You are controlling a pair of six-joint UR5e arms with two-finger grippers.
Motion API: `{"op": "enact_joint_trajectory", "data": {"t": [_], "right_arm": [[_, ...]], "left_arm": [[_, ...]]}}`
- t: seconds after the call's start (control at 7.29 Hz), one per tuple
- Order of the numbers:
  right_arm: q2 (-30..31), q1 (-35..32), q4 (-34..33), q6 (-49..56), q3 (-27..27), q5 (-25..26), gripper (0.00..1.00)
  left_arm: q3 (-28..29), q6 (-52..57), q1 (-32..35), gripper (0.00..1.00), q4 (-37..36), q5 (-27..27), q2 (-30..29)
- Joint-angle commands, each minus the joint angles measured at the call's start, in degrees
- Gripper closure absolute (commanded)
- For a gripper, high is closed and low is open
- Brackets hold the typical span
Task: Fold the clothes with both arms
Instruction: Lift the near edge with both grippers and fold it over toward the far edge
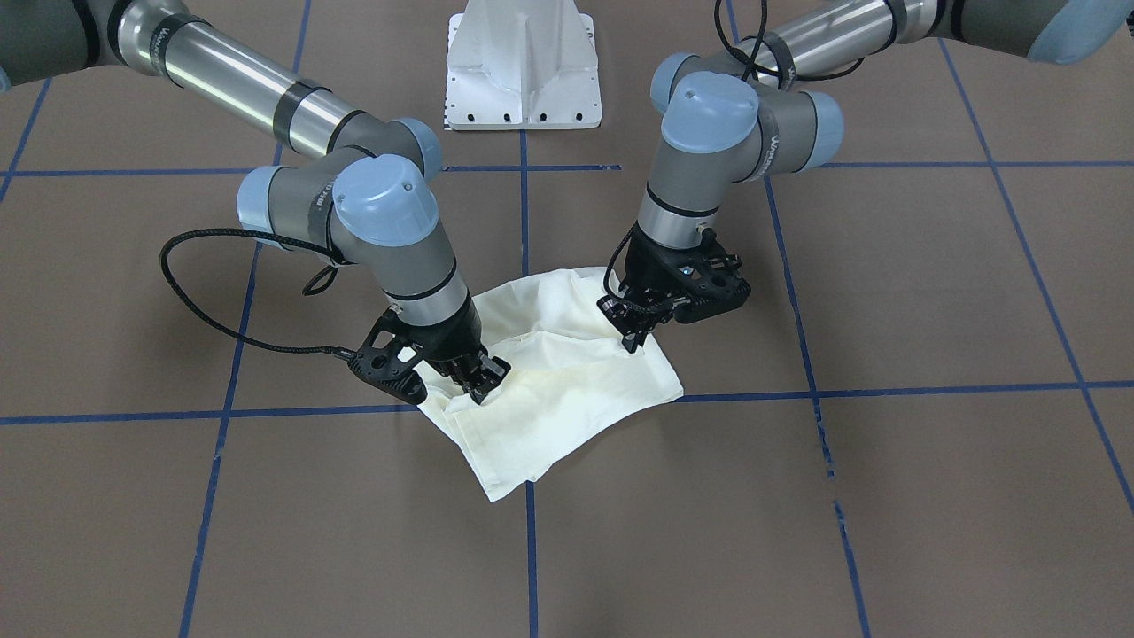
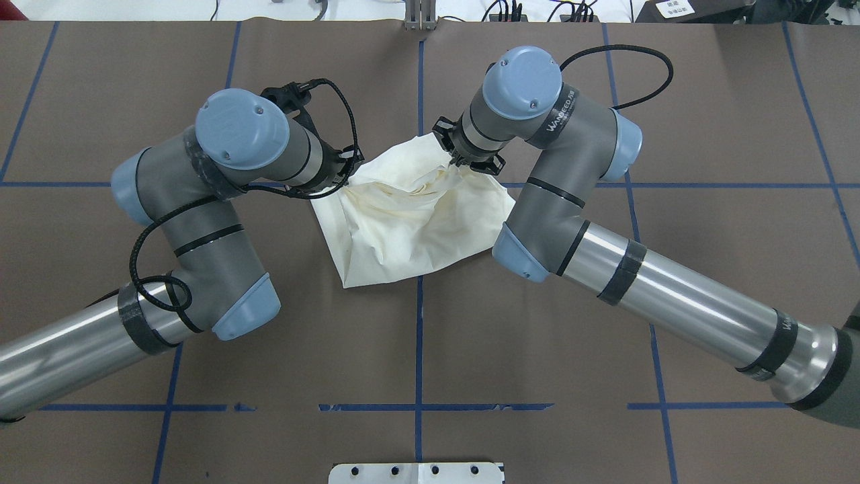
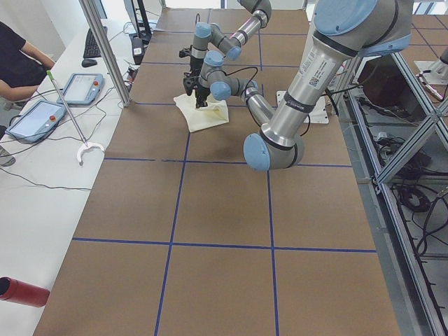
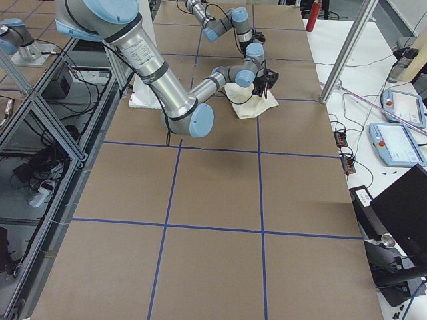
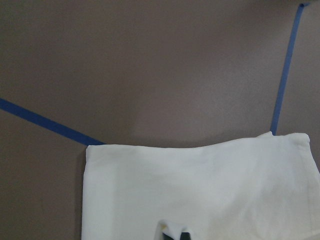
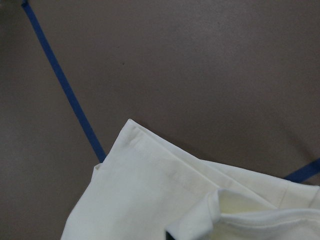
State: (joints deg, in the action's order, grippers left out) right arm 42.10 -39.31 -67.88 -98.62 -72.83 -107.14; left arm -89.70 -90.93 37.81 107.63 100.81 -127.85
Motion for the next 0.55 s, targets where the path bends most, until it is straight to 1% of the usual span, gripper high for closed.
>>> {"op": "enact_joint_trajectory", "data": {"t": [0.0,0.14,0.27,0.41], "right_arm": [[-1.49,-1.02,0.03,-0.08,2.95,0.0,1.0],[-2.19,-2.51,0.03,-0.25,3.65,-0.35,0.95],[-4.37,-3.04,0.03,1.83,6.53,-0.35,0.01],[-5.09,-3.48,0.03,2.38,7.08,-0.35,0.0]], "left_arm": [[1.89,0.23,1.12,1.0,0.3,-0.17,-0.2],[2.85,0.23,1.48,1.0,0.21,-0.17,-0.2],[3.91,0.23,1.83,1.0,0.21,-0.35,-0.2],[5.05,1.79,1.83,0.01,0.12,-1.39,-0.29]]}}
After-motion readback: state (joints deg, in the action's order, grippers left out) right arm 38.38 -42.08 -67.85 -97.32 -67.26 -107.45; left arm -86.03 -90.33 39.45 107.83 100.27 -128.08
